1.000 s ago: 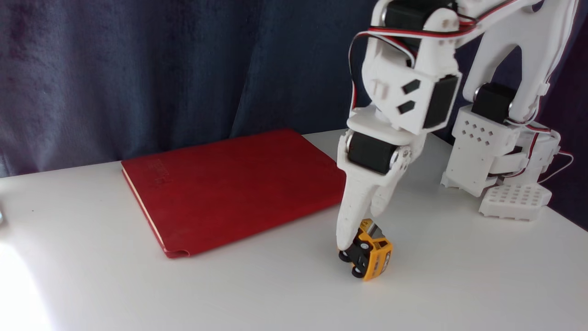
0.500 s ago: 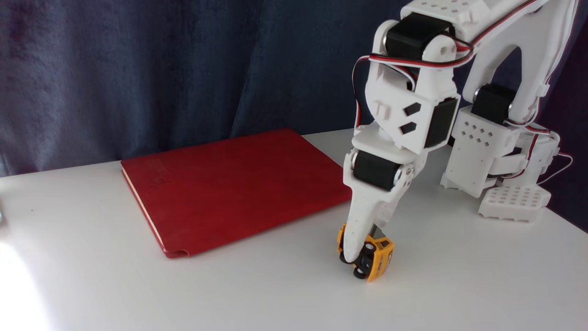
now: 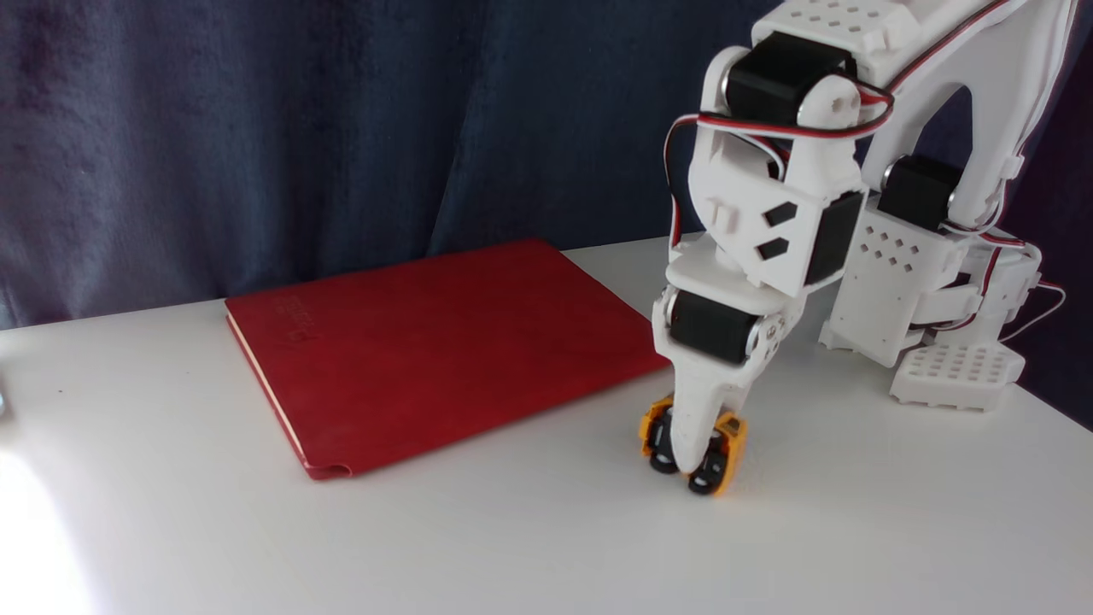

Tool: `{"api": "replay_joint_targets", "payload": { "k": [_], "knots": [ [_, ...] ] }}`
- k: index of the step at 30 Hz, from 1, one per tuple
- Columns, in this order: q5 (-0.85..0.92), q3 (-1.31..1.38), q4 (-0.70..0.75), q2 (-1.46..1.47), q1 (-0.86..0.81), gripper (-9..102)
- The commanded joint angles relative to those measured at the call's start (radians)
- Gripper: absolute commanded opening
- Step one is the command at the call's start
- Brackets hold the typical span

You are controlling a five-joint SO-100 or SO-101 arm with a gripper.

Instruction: Grasp a toy truck onto the red notebook.

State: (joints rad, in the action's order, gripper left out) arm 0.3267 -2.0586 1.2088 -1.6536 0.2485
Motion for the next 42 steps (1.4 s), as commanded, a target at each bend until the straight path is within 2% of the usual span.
{"api": "replay_joint_targets", "payload": {
  "k": [1,7,12,14,17,20,22,30,42],
  "knots": [
    [0.006,-0.008,-0.017,-0.009,0.000,6],
    [0.017,-0.040,-0.040,-0.002,0.008,1],
    [0.026,-0.048,0.023,-0.087,0.014,0],
    [0.041,-0.061,0.097,-0.216,0.020,0],
    [0.072,-0.006,0.288,-0.462,0.028,0],
    [0.123,0.166,0.459,-0.614,-0.011,0],
    [0.175,0.293,0.505,-0.612,-0.097,0],
    [0.391,0.614,0.471,-0.195,-0.463,0],
    [0.603,0.460,0.301,-0.011,-0.675,0]
  ]
}}
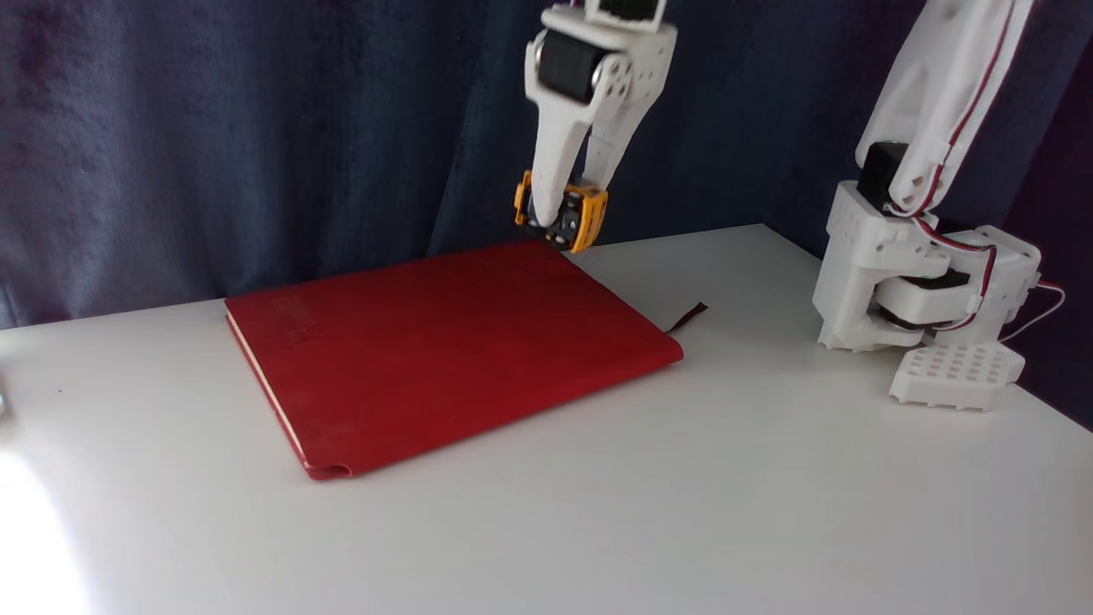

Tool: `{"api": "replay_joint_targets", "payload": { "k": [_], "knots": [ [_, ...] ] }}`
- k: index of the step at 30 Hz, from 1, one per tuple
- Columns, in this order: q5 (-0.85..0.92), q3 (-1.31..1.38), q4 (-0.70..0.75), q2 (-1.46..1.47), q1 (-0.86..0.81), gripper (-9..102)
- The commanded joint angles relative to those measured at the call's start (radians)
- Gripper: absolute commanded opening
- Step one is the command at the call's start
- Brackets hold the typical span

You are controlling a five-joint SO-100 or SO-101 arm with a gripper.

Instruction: Grasp a toy truck onto the red notebook.

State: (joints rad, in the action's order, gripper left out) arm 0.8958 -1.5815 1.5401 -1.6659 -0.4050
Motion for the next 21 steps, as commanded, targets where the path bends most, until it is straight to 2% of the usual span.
{"api": "replay_joint_targets", "payload": {
  "k": [1,21],
  "knots": [
    [0.046,-0.028,-0.043,0.014,-0.028,0],
    [0.115,-0.014,-0.104,0.209,0.002,0]
  ]
}}
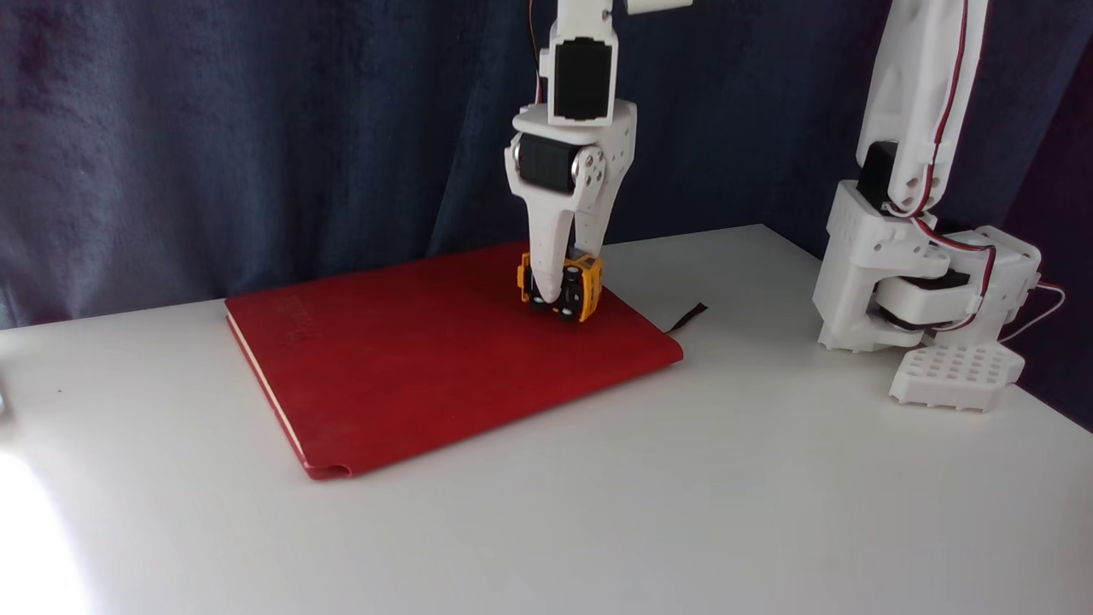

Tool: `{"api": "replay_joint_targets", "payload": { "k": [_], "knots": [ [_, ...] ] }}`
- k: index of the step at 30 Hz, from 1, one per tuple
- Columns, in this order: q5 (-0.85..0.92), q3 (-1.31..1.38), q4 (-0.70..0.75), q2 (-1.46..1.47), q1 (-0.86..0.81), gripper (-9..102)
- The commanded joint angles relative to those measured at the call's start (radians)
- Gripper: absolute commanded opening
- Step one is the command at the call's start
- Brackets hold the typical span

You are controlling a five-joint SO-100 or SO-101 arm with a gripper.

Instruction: Grasp a toy truck onto the red notebook.

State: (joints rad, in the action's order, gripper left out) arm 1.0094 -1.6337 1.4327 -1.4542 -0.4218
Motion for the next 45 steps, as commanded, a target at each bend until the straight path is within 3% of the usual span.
{"api": "replay_joint_targets", "payload": {
  "k": [1,14,32,38,42,45],
  "knots": [
    [0.000,0.044,0.005,0.005,0.026,0],
    [-0.028,0.080,0.017,0.041,0.115,13],
    [0.025,0.380,0.215,0.178,0.118,17],
    [0.023,0.380,0.304,0.015,0.152,16],
    [-0.020,0.178,0.295,-0.238,0.222,14],
    [-0.110,-0.075,0.184,-0.491,0.316,10]
  ]
}}
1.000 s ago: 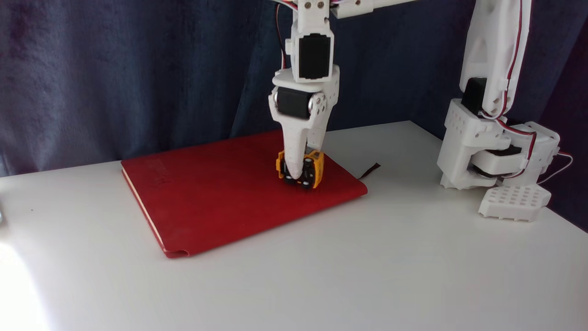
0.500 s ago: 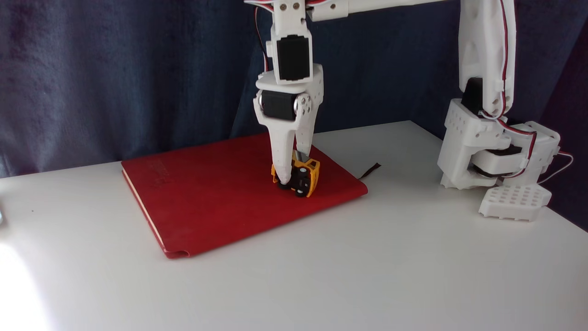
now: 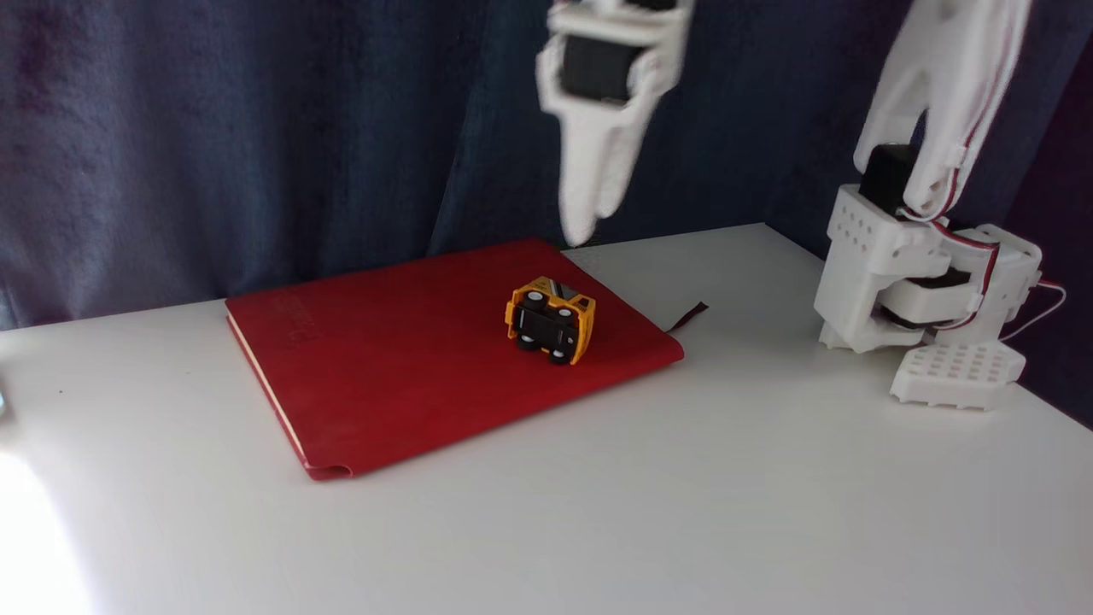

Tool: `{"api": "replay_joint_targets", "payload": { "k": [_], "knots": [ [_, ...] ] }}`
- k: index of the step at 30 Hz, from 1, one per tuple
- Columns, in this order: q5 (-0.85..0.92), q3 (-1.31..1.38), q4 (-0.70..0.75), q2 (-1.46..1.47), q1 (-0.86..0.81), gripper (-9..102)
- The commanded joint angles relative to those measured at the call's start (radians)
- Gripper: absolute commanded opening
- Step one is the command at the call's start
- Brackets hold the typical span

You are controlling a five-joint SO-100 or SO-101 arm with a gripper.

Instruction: Grasp a toy truck onto the red notebook.

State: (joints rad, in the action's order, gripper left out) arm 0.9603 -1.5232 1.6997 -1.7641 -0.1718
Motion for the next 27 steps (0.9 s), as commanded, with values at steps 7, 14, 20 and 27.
{"api": "replay_joint_targets", "payload": {
  "k": [7,14,20,27],
  "knots": [
    [-0.440,-0.607,-0.368,-0.574,0.311,0],
    [-0.660,-0.845,-0.595,-0.782,0.305,1],
    [-0.736,-0.980,-0.718,-0.847,0.210,4],
    [-0.778,-1.094,-0.816,-0.859,0.146,4]
  ]
}}
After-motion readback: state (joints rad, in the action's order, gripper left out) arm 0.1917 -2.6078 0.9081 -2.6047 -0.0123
